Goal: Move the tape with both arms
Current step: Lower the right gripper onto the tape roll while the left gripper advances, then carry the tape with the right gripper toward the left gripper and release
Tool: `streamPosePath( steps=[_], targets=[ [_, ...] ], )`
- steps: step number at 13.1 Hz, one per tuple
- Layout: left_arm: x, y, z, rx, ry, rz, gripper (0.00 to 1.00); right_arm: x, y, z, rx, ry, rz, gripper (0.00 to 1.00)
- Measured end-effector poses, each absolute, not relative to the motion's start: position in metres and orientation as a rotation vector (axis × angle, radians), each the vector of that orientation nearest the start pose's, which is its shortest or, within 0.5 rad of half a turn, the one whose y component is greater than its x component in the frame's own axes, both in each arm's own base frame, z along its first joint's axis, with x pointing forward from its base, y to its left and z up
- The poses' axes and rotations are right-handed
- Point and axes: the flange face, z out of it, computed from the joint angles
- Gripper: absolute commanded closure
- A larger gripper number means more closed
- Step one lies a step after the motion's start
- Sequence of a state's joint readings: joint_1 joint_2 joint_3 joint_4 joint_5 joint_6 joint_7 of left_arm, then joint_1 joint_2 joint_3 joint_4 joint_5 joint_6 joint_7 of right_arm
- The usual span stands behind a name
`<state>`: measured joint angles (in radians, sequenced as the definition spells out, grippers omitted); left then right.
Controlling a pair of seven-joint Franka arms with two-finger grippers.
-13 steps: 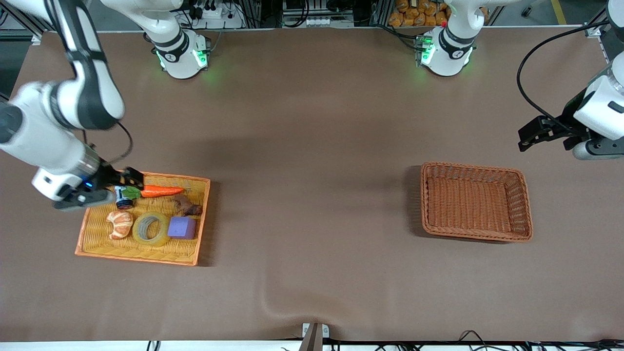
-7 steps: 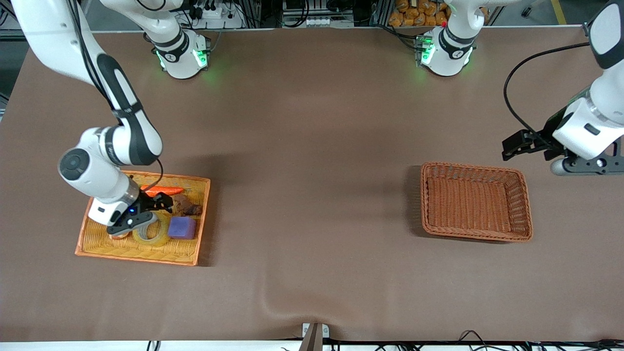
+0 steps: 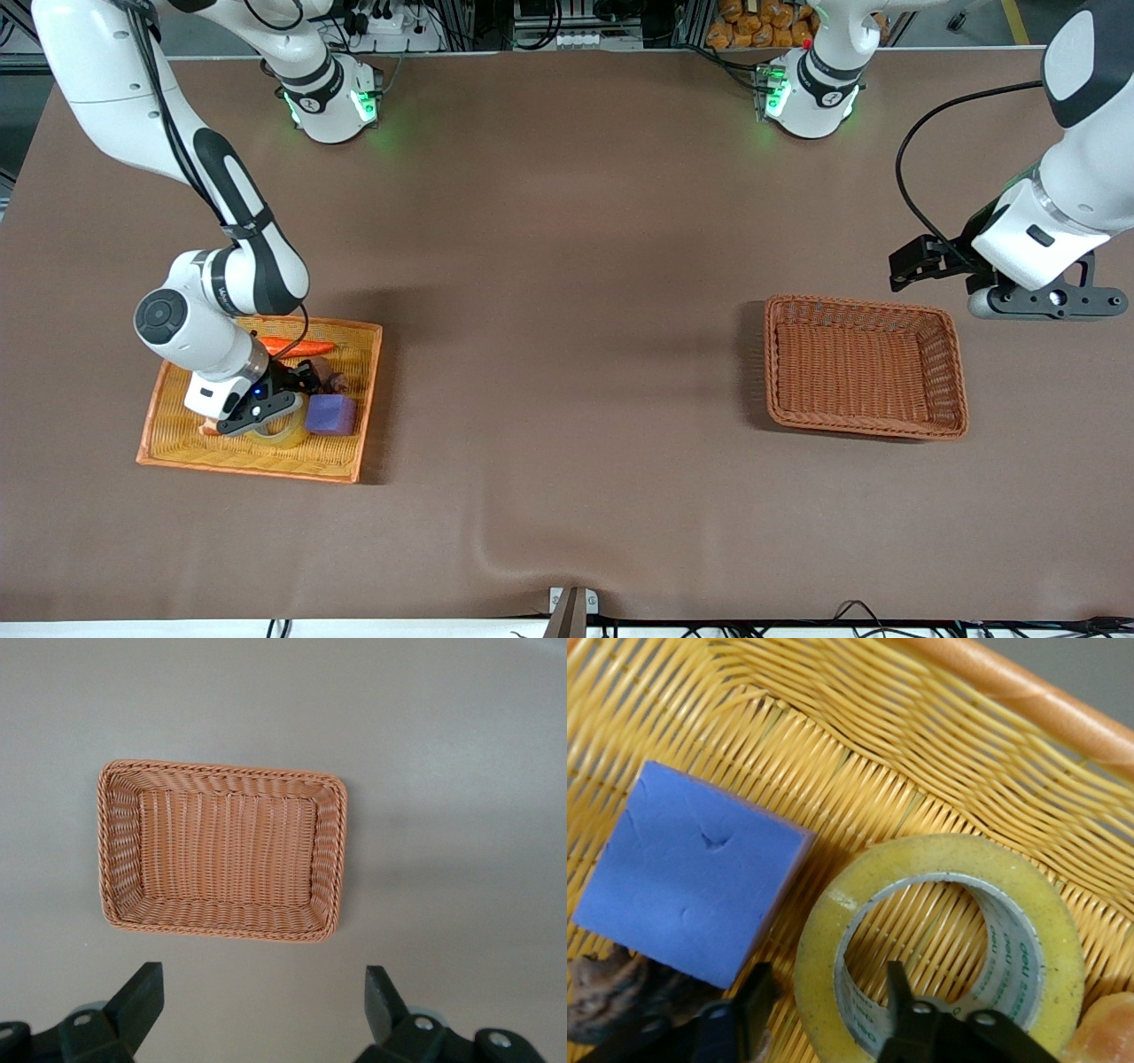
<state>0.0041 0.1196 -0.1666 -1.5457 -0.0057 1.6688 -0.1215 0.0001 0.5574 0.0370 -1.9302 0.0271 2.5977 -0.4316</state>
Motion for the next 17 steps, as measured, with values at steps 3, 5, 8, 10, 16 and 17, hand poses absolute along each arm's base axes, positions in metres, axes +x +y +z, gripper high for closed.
streamPosePath(
  steps=[3,5,8,10,16,17],
  targets=[
    [0.590,-0.095,0.578,-3.167,0.072,-0.004,0.00,0.640,0.025,0.216,-3.045,-0.694,-0.182,1.00],
    [0.588,-0.104,0.578,-3.167,0.096,-0.002,0.00,0.655,0.029,0.255,-3.033,-0.709,-0.116,1.00],
    [0.586,-0.115,0.577,-3.167,0.127,0.003,0.00,0.675,0.051,0.362,-3.007,-0.745,-0.014,1.00],
    [0.583,-0.128,0.577,-3.167,0.162,0.004,0.00,0.675,0.091,0.403,-3.014,-0.669,0.009,1.00],
    [0.575,-0.177,0.557,-3.163,0.070,0.080,0.00,0.616,0.396,0.354,-3.020,-0.318,-0.096,1.00],
    [0.574,-0.185,0.552,-3.161,0.074,0.094,0.00,0.608,0.429,0.332,-2.999,-0.304,-0.137,1.00]
  ],
)
